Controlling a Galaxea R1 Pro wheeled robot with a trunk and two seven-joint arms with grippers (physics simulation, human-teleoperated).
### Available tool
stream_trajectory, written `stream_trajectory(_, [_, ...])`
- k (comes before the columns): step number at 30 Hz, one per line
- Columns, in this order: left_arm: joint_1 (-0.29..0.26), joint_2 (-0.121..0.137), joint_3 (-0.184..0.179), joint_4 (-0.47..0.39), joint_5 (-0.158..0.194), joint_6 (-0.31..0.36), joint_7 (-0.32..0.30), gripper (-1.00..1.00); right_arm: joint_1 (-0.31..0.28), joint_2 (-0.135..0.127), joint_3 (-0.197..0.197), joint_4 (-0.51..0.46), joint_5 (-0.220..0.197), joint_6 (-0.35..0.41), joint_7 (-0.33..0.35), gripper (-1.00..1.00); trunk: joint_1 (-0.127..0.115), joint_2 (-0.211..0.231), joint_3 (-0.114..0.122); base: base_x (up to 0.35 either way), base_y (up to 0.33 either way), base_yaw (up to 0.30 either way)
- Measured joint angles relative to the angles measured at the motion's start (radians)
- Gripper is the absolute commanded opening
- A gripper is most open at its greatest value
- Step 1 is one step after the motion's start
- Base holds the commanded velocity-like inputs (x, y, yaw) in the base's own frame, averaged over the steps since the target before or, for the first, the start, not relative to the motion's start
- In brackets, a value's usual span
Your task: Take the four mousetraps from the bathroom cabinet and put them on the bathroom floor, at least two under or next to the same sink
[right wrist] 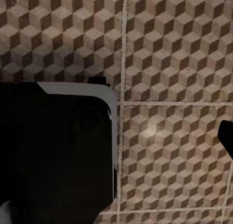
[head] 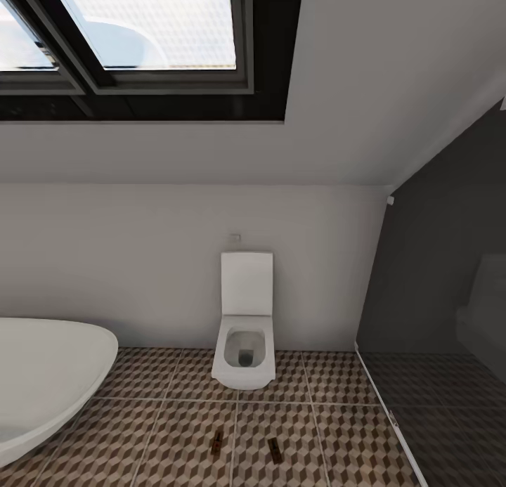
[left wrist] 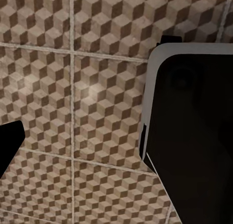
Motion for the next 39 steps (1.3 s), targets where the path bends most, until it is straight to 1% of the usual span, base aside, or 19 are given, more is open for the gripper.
stream_trajectory(9, [0.001, 0.001, 0.0, 0.0, -0.001, -0.011, -0.002, 1.0, 0.0, 0.0, 0.003, 0.002, 0.001, -0.006, 0.0, 1.0, 0.0, 0.0, 0.0, 0.0, 0.0, 0.0])
stream_trajectory(13, [0.001, 0.0, 0.0, -0.003, -0.002, -0.038, -0.003, 1.0, -0.001, 0.004, 0.002, 0.001, -0.001, -0.007, 0.001, 1.0, 0.0, 0.0, 0.0, 0.0, 0.0, 0.0])
stream_trajectory(16, [0.001, 0.0, 0.0, -0.005, -0.002, -0.064, -0.003, 1.0, 0.0, 0.009, 0.001, 0.001, -0.002, -0.007, 0.001, 1.0, 0.0, 0.0, 0.0, 0.0, 0.0, 0.0])
stream_trajectory(20, [0.001, 0.0, -0.002, -0.006, -0.001, -0.118, -0.003, 1.0, 0.0, 0.021, 0.001, 0.001, -0.002, -0.01, 0.001, 1.0, 0.0, 0.0, 0.0, 0.0, 0.0, 0.0])
stream_trajectory(21, [0.001, 0.0, -0.002, -0.006, -0.001, -0.14, -0.004, 1.0, 0.0, 0.023, 0.001, 0.001, -0.002, -0.012, 0.001, 1.0, 0.0, 0.0, 0.0, 0.0, 0.0, 0.0])
stream_trajectory(28, [0.001, 0.0, -0.002, -0.005, -0.001, -0.2, -0.004, 1.0, 0.0, 0.027, 0.001, 0.001, -0.001, -0.027, 0.001, 1.0, 0.0, 0.0, 0.0, 0.0, 0.0, 0.0])
stream_trajectory(39, [0.001, 0.0, -0.003, -0.005, -0.001, -0.214, -0.004, 1.0, 0.0, 0.027, 0.001, 0.001, -0.001, -0.082, 0.001, 1.0, 0.0, 0.0, 0.0, 0.0, 0.0, 0.0])
